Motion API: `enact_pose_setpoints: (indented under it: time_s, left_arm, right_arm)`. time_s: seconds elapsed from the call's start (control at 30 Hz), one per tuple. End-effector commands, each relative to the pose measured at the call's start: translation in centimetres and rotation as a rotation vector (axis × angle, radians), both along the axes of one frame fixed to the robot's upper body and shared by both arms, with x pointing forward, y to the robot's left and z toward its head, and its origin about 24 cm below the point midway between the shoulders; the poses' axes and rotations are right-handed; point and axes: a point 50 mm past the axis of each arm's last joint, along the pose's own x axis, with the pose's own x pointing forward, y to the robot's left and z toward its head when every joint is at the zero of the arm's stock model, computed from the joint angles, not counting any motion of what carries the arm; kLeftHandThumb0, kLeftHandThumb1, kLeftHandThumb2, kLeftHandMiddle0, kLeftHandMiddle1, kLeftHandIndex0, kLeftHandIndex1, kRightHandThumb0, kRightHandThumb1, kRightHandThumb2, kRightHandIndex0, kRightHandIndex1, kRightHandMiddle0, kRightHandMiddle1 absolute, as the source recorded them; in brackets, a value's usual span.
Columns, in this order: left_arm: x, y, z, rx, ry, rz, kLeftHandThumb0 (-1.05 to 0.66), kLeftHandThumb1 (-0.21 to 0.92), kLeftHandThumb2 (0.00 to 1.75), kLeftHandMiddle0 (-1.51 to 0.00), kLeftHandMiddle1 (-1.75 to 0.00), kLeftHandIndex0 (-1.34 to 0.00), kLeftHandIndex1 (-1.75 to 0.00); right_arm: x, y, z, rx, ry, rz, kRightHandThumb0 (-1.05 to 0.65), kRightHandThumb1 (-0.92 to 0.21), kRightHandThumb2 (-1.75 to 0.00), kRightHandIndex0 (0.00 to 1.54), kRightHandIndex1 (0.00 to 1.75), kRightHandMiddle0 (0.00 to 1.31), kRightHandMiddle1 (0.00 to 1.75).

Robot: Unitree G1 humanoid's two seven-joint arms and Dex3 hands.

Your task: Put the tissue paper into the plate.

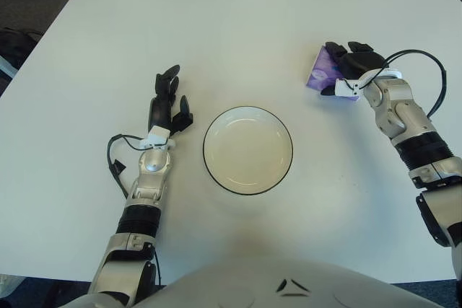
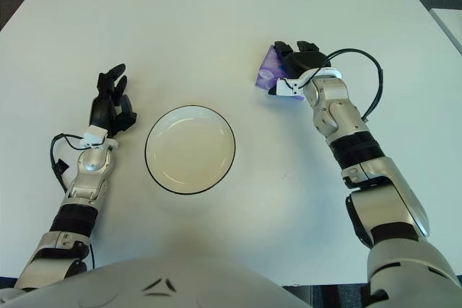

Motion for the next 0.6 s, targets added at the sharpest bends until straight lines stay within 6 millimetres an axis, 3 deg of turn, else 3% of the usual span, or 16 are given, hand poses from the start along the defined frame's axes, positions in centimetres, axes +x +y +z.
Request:
enact_pose_setpoints:
  time_s: [0.0, 0.47, 0.57]
  left_arm:
    - [-2.7, -0.4, -4.9, -0.034, 0.202, 0.022, -0.71, 0.92, 0.86, -0.38, 0.0, 0.0, -0.79]
    - [-2.6, -0.3, -4.9, -0.039, 0.198, 0.025, -0.7, 0.92, 0.87, -0.38, 0.0, 0.0, -0.79]
    - [-2.6, -0.3, -4.9, -0.04, 0.202, 0.025, -0.71, 0.92, 0.87, -0.38, 0.0, 0.0, -0.79]
  right_arm:
    - [0.0, 0.0, -0.6, -0.008, 0.018, -0.005, -1.05, -0.92, -0.26, 0.0, 0.0, 0.0, 0.0]
    - [0.5, 0.2, -2.2, -0.011, 0.026, -0.006, -1.05, -0.92, -0.18, 0.0, 0.0, 0.0, 0.0]
    - [0.6, 0.2, -2.6, 0.005, 0.007, 0.002, -1.0, -0.88, -0.14, 0.02, 0.01, 0.02, 0.01]
